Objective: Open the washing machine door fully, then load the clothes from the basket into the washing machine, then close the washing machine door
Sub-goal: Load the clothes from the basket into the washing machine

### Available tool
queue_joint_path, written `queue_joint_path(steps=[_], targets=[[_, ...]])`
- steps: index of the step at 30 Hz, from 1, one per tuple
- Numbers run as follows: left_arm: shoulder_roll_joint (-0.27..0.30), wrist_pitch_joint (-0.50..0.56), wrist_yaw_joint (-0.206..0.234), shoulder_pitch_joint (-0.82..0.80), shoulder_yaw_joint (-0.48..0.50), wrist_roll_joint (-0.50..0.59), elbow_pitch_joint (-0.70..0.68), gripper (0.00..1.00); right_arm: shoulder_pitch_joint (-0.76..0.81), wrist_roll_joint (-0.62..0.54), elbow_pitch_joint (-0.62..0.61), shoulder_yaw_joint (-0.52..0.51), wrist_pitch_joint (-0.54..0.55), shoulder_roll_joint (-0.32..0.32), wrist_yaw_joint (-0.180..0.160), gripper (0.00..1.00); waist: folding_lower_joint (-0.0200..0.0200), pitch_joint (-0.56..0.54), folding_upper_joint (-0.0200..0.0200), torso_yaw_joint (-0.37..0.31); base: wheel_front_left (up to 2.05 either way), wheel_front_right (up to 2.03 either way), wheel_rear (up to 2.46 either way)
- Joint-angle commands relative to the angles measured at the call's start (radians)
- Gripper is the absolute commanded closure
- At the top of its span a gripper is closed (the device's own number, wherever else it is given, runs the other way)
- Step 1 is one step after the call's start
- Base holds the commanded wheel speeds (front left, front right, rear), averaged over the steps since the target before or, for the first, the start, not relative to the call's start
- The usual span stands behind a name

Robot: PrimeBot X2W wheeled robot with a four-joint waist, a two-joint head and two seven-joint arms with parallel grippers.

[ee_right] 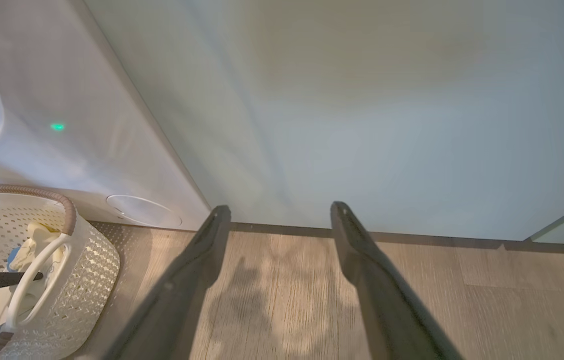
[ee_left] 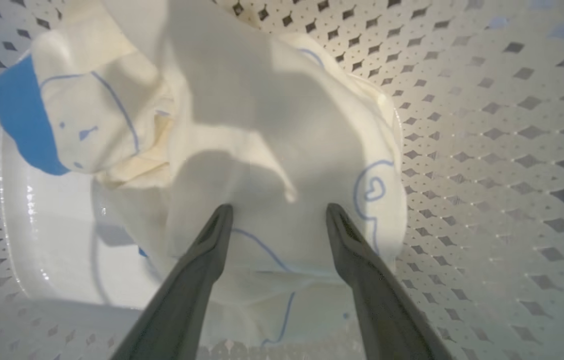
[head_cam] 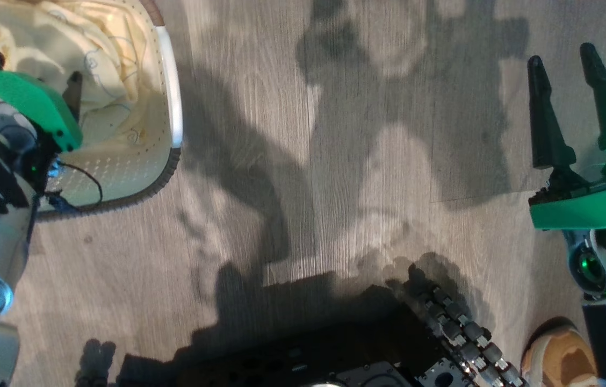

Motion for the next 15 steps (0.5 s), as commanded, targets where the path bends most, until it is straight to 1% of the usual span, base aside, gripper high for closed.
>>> queue_joint_path(steps=[1,9,15], targets=[[0.052,-0.006,-0.001,-0.007,0.001,-0.015,-0.011,0.00,0.019,-0.008,-0.030,0.014,-0.006,-0.023,0.002,0.00,-0.0001,0.014,0.0000,0.003,0.00,0.00,0.00],[0.072,0.011,-0.001,-0.031,-0.061,-0.064,-0.038,0.00,0.012,-0.012,-0.036,0.012,-0.006,-0.034,0.002,0.00,-0.0001,0.048,0.0000,0.001,0.00,0.00,0.00],[0.086,0.018,-0.001,-0.042,-0.128,-0.102,-0.060,0.00,0.008,-0.017,-0.036,0.012,-0.006,-0.038,0.002,0.00,-0.0001,0.064,0.0000,-0.001,0.00,0.00,0.00]])
